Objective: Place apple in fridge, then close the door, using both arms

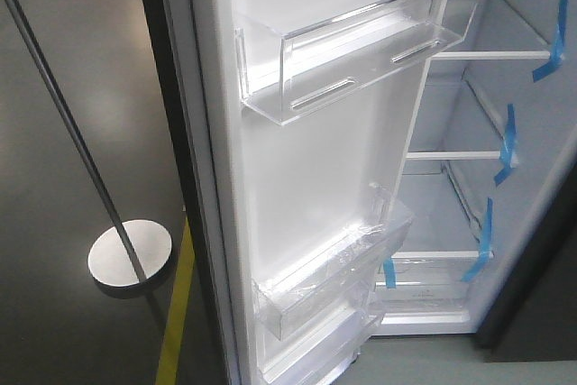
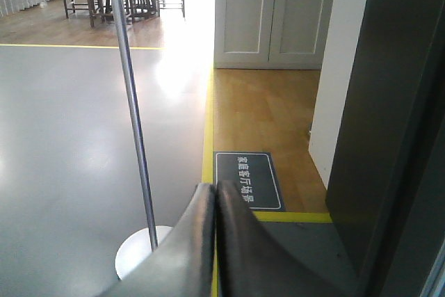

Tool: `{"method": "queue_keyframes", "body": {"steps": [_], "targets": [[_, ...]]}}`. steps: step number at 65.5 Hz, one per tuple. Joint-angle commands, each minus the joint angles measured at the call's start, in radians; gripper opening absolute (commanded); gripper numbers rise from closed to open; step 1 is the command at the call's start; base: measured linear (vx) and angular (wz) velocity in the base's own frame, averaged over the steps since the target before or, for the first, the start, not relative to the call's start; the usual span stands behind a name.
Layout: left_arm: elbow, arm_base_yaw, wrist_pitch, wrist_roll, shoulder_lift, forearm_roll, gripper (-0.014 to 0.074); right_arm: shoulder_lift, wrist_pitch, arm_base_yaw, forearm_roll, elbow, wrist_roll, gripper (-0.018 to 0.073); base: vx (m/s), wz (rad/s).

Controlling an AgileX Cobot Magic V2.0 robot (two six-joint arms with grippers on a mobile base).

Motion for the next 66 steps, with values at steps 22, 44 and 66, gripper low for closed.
{"method": "queue_keyframes", "body": {"steps": [22,44,66], "targets": [[-0.017,-0.007,-0.071,-0.008,-0.014,-0.009,-0.0006,0.422,0.051,-0.004,0.399,-0.379,-0.305,0.0077,0.00,0.00],[-0.017,-0.007,-0.071,-0.008,-0.014,-0.009,-0.0006,0.638,0.131,-0.004,0.405,-0.420,-0.342,0.0102,0.00,0.00],[-0.017,-0.007,-0.071,-0.008,-0.014,-0.009,-0.0006,0.653,0.133,-0.004,0.403,-0.420,-0.353,0.0428,0.00,0.00]]}}
